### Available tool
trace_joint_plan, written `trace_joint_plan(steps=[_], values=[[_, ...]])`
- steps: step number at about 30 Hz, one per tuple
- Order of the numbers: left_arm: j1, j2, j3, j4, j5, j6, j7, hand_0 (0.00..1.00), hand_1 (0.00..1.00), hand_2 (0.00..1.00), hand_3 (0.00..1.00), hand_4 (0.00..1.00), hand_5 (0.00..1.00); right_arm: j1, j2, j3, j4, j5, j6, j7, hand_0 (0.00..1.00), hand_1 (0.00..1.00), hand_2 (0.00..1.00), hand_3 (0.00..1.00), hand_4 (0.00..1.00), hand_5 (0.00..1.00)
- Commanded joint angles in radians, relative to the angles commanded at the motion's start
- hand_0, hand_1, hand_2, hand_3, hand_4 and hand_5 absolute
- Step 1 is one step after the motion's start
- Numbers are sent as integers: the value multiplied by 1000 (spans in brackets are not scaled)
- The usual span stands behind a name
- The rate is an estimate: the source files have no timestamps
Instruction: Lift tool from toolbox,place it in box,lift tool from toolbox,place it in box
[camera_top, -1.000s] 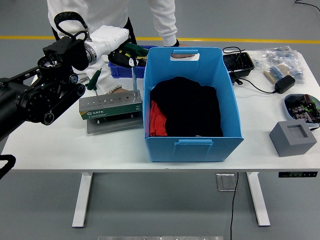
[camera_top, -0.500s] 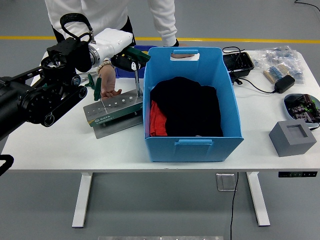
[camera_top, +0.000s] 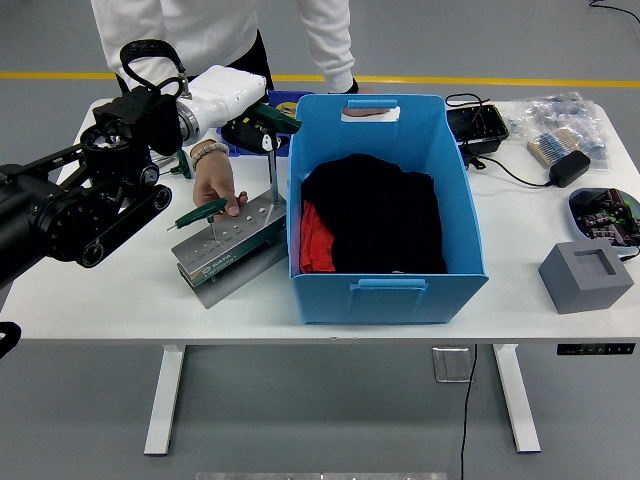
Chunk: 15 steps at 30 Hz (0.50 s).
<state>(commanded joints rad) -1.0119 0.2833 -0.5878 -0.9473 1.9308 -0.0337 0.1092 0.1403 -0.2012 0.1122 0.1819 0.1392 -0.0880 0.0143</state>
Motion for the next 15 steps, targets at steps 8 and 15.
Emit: trace_joint_plan(steps=[8, 15], values=[[13, 6, 2, -4, -1, -6, 7, 67, 2, 2, 50, 695, 388, -3, 2, 8, 0, -10, -2, -2, 735, 727, 775, 609, 826, 745], [19, 14, 2, -23, 3, -18, 13, 67, 2, 2, 49, 695, 388, -5, 3, 14, 0, -19, -3, -5, 735, 728, 775, 609, 825, 745]])
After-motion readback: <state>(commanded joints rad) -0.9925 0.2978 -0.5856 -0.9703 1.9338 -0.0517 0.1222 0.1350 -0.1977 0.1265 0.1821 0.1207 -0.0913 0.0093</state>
